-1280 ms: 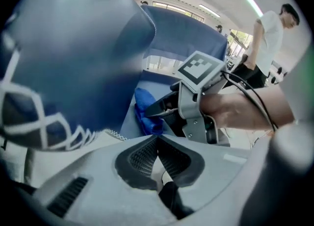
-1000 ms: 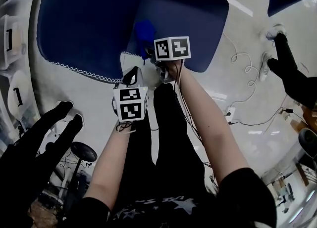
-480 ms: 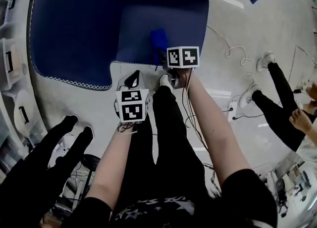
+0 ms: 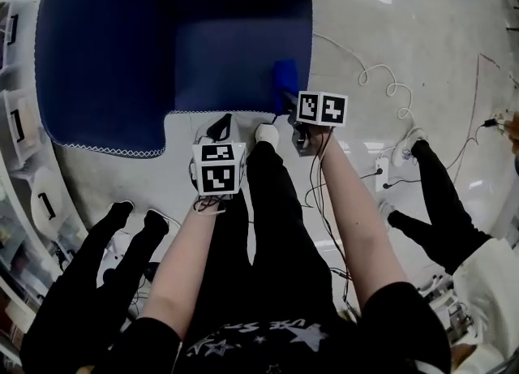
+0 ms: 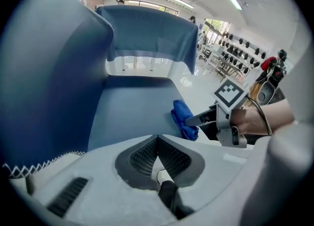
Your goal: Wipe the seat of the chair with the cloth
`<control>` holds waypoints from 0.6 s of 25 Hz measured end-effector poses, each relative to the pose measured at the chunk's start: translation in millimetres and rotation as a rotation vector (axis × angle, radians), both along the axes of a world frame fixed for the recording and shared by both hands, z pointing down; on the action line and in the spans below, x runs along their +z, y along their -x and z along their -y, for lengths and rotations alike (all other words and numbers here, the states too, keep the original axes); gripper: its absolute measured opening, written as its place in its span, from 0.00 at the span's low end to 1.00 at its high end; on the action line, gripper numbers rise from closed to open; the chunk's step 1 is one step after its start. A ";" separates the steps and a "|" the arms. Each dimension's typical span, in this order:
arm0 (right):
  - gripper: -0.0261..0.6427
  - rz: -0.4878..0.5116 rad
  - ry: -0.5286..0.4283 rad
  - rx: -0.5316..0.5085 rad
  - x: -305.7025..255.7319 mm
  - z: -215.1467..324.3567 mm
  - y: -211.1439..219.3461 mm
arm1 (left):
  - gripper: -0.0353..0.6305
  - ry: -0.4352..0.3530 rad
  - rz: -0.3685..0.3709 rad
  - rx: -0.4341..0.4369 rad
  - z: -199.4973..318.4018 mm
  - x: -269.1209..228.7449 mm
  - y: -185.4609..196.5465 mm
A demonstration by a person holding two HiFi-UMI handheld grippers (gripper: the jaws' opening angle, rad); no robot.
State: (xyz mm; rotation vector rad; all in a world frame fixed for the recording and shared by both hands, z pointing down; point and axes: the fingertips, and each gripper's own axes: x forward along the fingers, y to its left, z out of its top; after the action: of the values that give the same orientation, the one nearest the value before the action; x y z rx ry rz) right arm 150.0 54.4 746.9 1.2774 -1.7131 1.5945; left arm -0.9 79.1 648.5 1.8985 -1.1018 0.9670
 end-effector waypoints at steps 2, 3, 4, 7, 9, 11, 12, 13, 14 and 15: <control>0.20 -0.017 0.010 0.031 0.5 -10.7 -16.6 | 0.08 -0.003 -0.003 0.016 -1.6 -3.0 -9.0; 0.20 -0.031 0.016 0.045 0.7 -15.8 -24.7 | 0.08 -0.004 -0.003 0.024 -2.6 -4.5 -12.1; 0.20 -0.049 0.023 0.057 0.5 -20.6 -32.3 | 0.08 -0.004 -0.002 0.030 -3.8 -6.1 -13.9; 0.20 -0.075 0.034 0.081 -6.4 -32.1 -44.5 | 0.08 -0.009 -0.007 0.029 -6.2 -13.8 -10.9; 0.20 -0.070 0.029 0.086 -16.9 -34.9 -45.7 | 0.08 -0.017 -0.012 0.025 -5.8 -21.1 -6.6; 0.20 -0.067 0.013 0.083 -30.5 -36.0 -45.9 | 0.08 -0.032 -0.014 0.024 -5.9 -30.3 -3.5; 0.20 -0.066 0.004 0.083 -38.3 -36.4 -46.0 | 0.08 -0.041 -0.016 0.024 -6.5 -35.9 -2.4; 0.20 -0.064 -0.007 0.086 -46.8 -36.3 -46.1 | 0.08 -0.052 -0.017 0.026 -7.1 -42.0 -1.6; 0.20 -0.061 -0.019 0.092 -56.3 -35.5 -46.2 | 0.08 -0.063 -0.019 0.028 -7.5 -48.7 -0.7; 0.20 -0.058 -0.033 0.100 -66.7 -34.0 -46.0 | 0.08 -0.073 -0.021 0.030 -7.6 -56.3 0.4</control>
State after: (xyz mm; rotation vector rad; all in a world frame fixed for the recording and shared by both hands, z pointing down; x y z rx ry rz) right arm 196.0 88.4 680.2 1.4311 -1.6704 1.5747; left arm -1.4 86.7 592.2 1.9851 -1.1130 0.9324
